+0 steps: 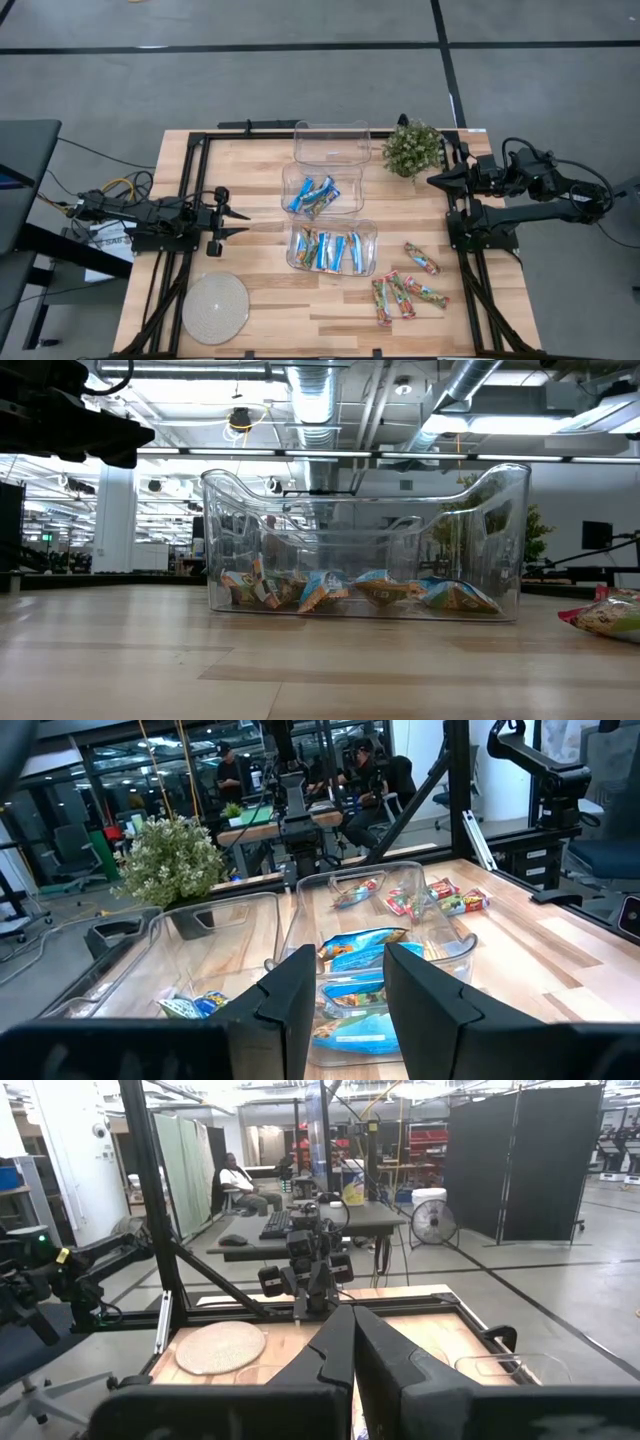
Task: Pick and place Granola Bars by type
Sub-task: Put the red granola bar into the top transparent bin
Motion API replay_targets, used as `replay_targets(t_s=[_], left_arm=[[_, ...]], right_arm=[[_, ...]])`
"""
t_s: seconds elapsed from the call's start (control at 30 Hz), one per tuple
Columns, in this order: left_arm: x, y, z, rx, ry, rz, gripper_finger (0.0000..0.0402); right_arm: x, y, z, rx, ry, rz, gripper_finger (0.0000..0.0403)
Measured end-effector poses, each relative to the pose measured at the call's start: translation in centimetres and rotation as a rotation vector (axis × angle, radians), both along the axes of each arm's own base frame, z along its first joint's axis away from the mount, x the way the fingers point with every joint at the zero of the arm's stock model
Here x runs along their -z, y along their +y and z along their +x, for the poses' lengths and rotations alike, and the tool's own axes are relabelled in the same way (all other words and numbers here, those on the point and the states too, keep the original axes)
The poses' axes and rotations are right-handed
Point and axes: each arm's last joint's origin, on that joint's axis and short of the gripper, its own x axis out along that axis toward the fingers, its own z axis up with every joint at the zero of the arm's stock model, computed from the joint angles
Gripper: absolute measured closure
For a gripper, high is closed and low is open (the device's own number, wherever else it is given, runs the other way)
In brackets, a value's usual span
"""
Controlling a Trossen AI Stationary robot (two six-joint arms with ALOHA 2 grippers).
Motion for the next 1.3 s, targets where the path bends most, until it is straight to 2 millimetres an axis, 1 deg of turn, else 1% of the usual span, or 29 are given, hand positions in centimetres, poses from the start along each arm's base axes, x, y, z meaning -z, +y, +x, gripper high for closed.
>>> replay_targets(t_s=[0.87,0.93,1.13,1.23,1.3], left_arm=[[0.0,0.0,0.0,0.0,0.0,-0.002,0.0287],[0.0,0.0,0.0,0.0,0.0,0.003,0.0287],[0.0,0.0,0.0,0.0,0.0,0.0,0.0287],[0.0,0.0,0.0,0.0,0.0,0.006,0.0287],[0.0,0.0,0.0,0.0,0.0,0.0,0.0287]], right_arm=[[-0.05,-0.02,0.0,0.004,-0.005,-0.003,0.0403],[-0.14,-0.03,0.0,0.004,-0.015,0.061,0.0403],[-0.6,0.0,-0.01,-0.015,-0.061,0.413,0.0403],[-0.7,0.0,0.12,-0.019,-0.069,0.48,0.0403],[-0.84,-0.01,0.55,-0.019,-0.076,0.523,0.0403]])
